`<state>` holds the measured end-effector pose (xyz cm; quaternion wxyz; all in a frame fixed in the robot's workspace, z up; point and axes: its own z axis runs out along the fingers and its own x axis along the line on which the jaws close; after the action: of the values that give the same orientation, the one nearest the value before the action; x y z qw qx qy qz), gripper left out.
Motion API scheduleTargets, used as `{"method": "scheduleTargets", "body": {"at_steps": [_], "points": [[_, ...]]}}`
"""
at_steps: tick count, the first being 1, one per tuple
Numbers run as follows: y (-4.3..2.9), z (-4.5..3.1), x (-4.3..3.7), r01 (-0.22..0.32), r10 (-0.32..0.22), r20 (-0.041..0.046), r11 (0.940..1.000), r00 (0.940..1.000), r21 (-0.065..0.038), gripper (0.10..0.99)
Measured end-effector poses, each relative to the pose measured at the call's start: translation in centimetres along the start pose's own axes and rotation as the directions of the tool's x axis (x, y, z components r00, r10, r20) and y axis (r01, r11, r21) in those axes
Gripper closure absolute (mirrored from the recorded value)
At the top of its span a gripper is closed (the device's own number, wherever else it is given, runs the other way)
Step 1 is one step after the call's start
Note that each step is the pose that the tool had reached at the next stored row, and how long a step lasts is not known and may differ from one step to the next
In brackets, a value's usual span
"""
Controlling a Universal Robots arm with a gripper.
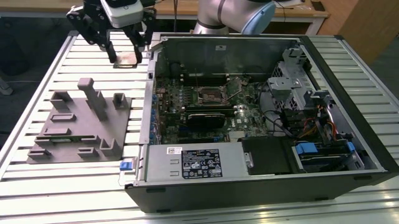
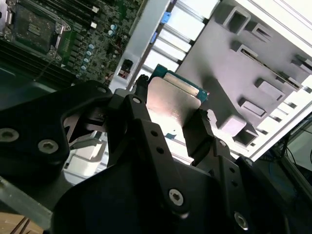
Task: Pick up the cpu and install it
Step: 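Pick up the cpu and move it towards the insertion slot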
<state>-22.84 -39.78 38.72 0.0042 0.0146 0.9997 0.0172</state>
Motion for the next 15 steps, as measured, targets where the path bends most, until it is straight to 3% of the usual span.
{"method": "scheduleTargets", "body": {"at_steps": [15], "points": [[0.43,0.04,-3.86,0.000,0.000,0.0000,1.0000,1.0000,0.000,0.545]]}}
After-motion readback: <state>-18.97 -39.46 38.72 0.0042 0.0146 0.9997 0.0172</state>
